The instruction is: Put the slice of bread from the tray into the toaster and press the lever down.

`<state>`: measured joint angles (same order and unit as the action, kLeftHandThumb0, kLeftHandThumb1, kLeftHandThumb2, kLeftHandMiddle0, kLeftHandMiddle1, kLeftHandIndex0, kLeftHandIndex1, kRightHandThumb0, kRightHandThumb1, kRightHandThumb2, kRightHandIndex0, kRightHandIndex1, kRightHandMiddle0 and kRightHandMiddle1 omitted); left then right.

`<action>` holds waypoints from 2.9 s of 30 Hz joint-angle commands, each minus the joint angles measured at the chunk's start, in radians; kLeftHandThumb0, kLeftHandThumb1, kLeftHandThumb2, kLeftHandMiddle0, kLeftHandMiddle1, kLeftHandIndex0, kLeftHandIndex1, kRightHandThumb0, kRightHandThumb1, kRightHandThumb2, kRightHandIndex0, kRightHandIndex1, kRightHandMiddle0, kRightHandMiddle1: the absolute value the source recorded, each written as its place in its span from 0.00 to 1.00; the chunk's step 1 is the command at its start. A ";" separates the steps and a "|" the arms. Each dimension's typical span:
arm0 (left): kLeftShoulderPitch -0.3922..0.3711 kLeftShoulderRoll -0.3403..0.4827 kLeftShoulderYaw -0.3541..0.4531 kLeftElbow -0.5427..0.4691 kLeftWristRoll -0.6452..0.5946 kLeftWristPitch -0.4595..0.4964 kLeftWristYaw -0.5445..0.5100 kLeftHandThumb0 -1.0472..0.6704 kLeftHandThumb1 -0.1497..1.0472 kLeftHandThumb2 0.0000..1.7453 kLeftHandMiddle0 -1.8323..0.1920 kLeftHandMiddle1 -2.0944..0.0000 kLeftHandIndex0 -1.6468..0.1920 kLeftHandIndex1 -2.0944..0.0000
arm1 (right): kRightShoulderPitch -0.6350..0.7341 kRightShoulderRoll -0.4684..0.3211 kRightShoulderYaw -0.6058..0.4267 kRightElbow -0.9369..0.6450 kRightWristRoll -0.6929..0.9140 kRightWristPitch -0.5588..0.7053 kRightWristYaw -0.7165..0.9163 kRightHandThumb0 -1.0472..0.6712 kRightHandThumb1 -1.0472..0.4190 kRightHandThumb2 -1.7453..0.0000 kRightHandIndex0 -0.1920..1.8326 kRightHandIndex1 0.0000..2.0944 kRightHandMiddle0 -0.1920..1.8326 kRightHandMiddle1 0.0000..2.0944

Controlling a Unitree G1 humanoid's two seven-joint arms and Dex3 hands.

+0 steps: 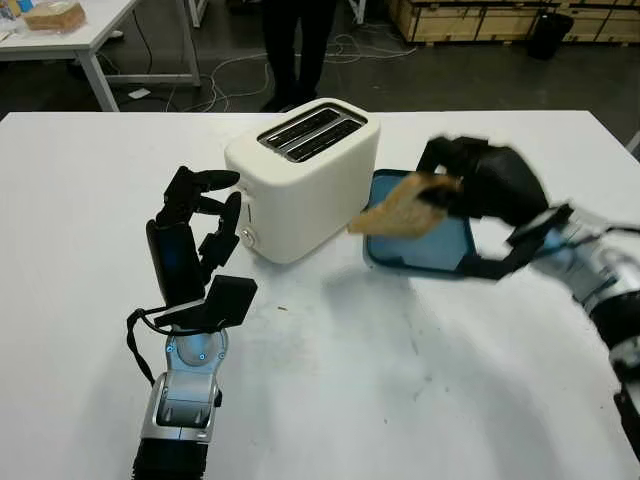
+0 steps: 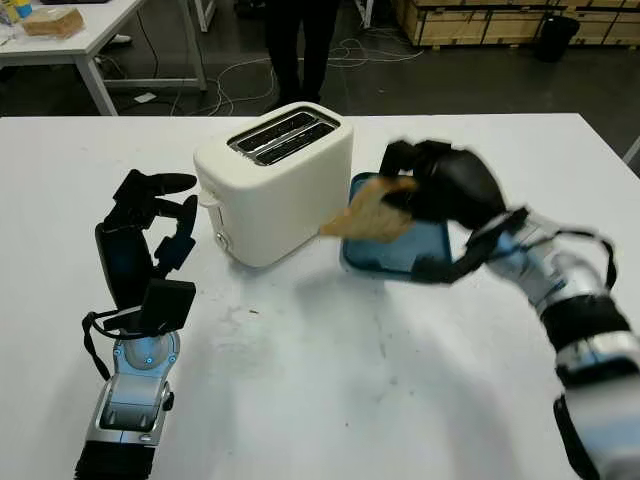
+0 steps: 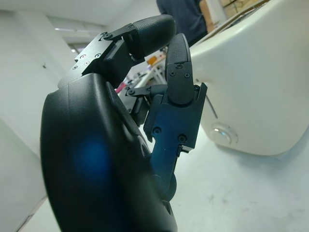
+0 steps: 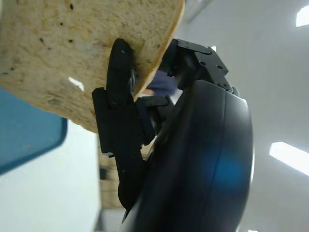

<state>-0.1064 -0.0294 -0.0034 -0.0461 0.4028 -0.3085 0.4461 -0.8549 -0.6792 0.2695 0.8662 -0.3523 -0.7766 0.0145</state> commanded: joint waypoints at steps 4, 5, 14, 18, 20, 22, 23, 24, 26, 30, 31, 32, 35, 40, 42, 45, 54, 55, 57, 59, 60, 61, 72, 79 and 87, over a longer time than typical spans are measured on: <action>-0.007 0.001 0.002 -0.002 -0.007 -0.010 0.001 0.41 0.89 0.17 0.66 0.28 0.58 0.51 | -0.217 0.018 -0.037 0.092 0.024 -0.009 0.137 0.54 0.09 0.87 0.44 0.83 0.36 0.78; -0.006 -0.001 0.002 -0.008 -0.001 0.002 0.002 0.40 0.89 0.16 0.66 0.28 0.58 0.51 | -0.256 0.020 -0.036 0.112 0.010 -0.013 0.140 0.54 0.09 0.88 0.45 0.83 0.37 0.78; -0.003 -0.005 0.001 -0.015 -0.003 0.006 0.002 0.41 0.89 0.17 0.66 0.26 0.58 0.51 | -0.544 0.036 0.029 0.239 -0.175 -0.029 0.035 0.34 0.09 0.82 0.57 0.83 0.47 0.75; -0.003 -0.008 0.001 -0.013 -0.015 -0.003 -0.001 0.41 0.89 0.17 0.66 0.26 0.58 0.52 | -0.630 0.047 0.090 0.261 -0.296 -0.033 -0.098 0.30 0.09 0.77 0.60 0.83 0.46 0.83; -0.005 -0.009 0.000 -0.010 -0.018 -0.008 0.001 0.41 0.89 0.16 0.66 0.26 0.58 0.51 | -0.661 0.058 0.115 0.278 -0.333 -0.037 -0.141 0.31 0.09 0.79 0.61 0.83 0.46 0.83; -0.007 -0.010 -0.002 -0.008 -0.013 -0.004 0.005 0.41 0.89 0.16 0.66 0.27 0.58 0.51 | -0.690 0.077 0.145 0.300 -0.369 -0.037 -0.173 0.32 0.09 0.81 0.61 0.83 0.46 0.83; -0.007 -0.010 -0.003 -0.008 -0.011 -0.002 0.006 0.41 0.89 0.16 0.66 0.27 0.57 0.51 | -0.704 0.086 0.163 0.310 -0.390 -0.037 -0.196 0.33 0.09 0.82 0.61 0.83 0.46 0.83; -0.007 -0.011 -0.003 -0.008 -0.009 0.000 0.007 0.41 0.89 0.16 0.66 0.27 0.58 0.51 | -0.716 0.097 0.181 0.320 -0.411 -0.033 -0.214 0.33 0.09 0.82 0.61 0.83 0.46 0.83; -0.005 -0.011 -0.005 -0.007 -0.005 0.002 0.008 0.41 0.89 0.16 0.65 0.26 0.58 0.51 | -0.734 0.120 0.207 0.336 -0.438 -0.022 -0.240 0.33 0.09 0.83 0.61 0.83 0.47 0.83; -0.002 -0.018 -0.008 -0.016 -0.010 0.008 0.003 0.41 0.89 0.17 0.66 0.26 0.58 0.51 | -0.753 0.150 0.287 0.351 -0.528 -0.010 -0.344 0.36 0.09 0.85 0.60 0.83 0.47 0.83; -0.002 -0.018 -0.008 -0.017 -0.009 0.009 0.003 0.41 0.89 0.16 0.67 0.26 0.58 0.51 | -0.755 0.155 0.307 0.356 -0.552 -0.011 -0.379 0.37 0.09 0.86 0.61 0.83 0.47 0.83; -0.002 -0.017 -0.006 -0.018 -0.005 0.011 0.004 0.42 0.89 0.16 0.67 0.26 0.58 0.51 | -0.755 0.161 0.327 0.363 -0.573 -0.016 -0.409 0.37 0.09 0.87 0.61 0.83 0.48 0.83; 0.001 -0.014 -0.003 -0.022 -0.005 0.015 0.001 0.41 0.89 0.17 0.67 0.28 0.58 0.52 | -0.756 0.181 0.399 0.385 -0.645 -0.005 -0.485 0.38 0.09 0.87 0.61 0.83 0.48 0.83; -0.002 -0.013 0.000 -0.020 -0.007 0.013 0.003 0.41 0.89 0.16 0.65 0.28 0.57 0.52 | -0.753 0.211 0.520 0.419 -0.761 0.011 -0.629 0.38 0.09 0.91 0.62 0.83 0.49 0.83; -0.003 -0.013 0.001 -0.017 -0.008 0.010 0.004 0.40 0.89 0.16 0.65 0.27 0.57 0.52 | -0.749 0.225 0.562 0.431 -0.798 0.017 -0.678 0.37 0.09 0.91 0.62 0.83 0.49 0.83; -0.001 -0.013 0.002 -0.022 -0.004 0.018 0.004 0.40 0.89 0.16 0.65 0.27 0.57 0.52 | -0.745 0.243 0.608 0.447 -0.833 0.023 -0.726 0.35 0.09 0.85 0.60 0.83 0.49 0.83; 0.001 -0.011 0.009 -0.023 -0.004 0.013 0.008 0.41 0.89 0.16 0.65 0.28 0.57 0.52 | -0.722 0.290 0.708 0.476 -0.889 0.041 -0.839 0.34 0.09 0.84 0.61 0.83 0.49 0.83; 0.002 -0.011 0.010 -0.023 -0.005 0.013 0.007 0.41 0.89 0.16 0.65 0.28 0.57 0.52 | -0.719 0.293 0.717 0.477 -0.896 0.045 -0.860 0.34 0.09 0.84 0.61 0.83 0.49 0.83; 0.003 -0.011 0.011 -0.025 -0.003 0.015 0.006 0.41 0.89 0.16 0.65 0.28 0.57 0.52 | -0.715 0.300 0.737 0.480 -0.907 0.051 -0.897 0.34 0.09 0.83 0.61 0.83 0.49 0.83; 0.004 -0.010 0.012 -0.025 -0.004 0.012 0.005 0.41 0.89 0.16 0.65 0.27 0.57 0.52 | -0.711 0.306 0.733 0.484 -0.892 0.032 -0.903 0.35 0.09 0.83 0.61 0.83 0.50 0.83; 0.005 -0.009 0.012 -0.024 -0.005 0.009 0.004 0.41 0.89 0.16 0.65 0.27 0.57 0.52 | -0.711 0.308 0.729 0.485 -0.887 0.026 -0.904 0.35 0.09 0.84 0.61 0.83 0.50 0.83; 0.005 -0.010 0.012 -0.024 -0.007 0.009 0.003 0.41 0.89 0.16 0.65 0.27 0.57 0.52 | -0.712 0.310 0.727 0.486 -0.883 0.021 -0.907 0.35 0.09 0.85 0.61 0.83 0.50 0.83; 0.008 -0.010 0.012 -0.024 0.001 0.011 0.005 0.41 0.89 0.16 0.65 0.29 0.56 0.53 | -0.710 0.321 0.648 0.486 -0.801 -0.016 -0.891 0.38 0.09 0.88 0.61 0.83 0.48 0.83; 0.008 -0.013 0.011 -0.022 -0.009 0.008 0.002 0.42 0.89 0.16 0.66 0.28 0.56 0.53 | -0.695 0.328 0.555 0.487 -0.707 -0.038 -0.796 0.38 0.09 0.80 0.59 0.83 0.45 0.83; 0.008 -0.013 0.008 -0.023 0.013 0.013 0.016 0.41 0.89 0.15 0.65 0.27 0.56 0.53 | -0.656 0.347 0.461 0.497 -0.625 0.029 -0.631 0.42 0.09 0.89 0.58 0.83 0.44 0.83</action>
<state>-0.1064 -0.0429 0.0076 -0.0562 0.4059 -0.2987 0.4536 -1.5265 -0.3397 0.7482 1.3542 -1.0040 -0.7702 -0.6383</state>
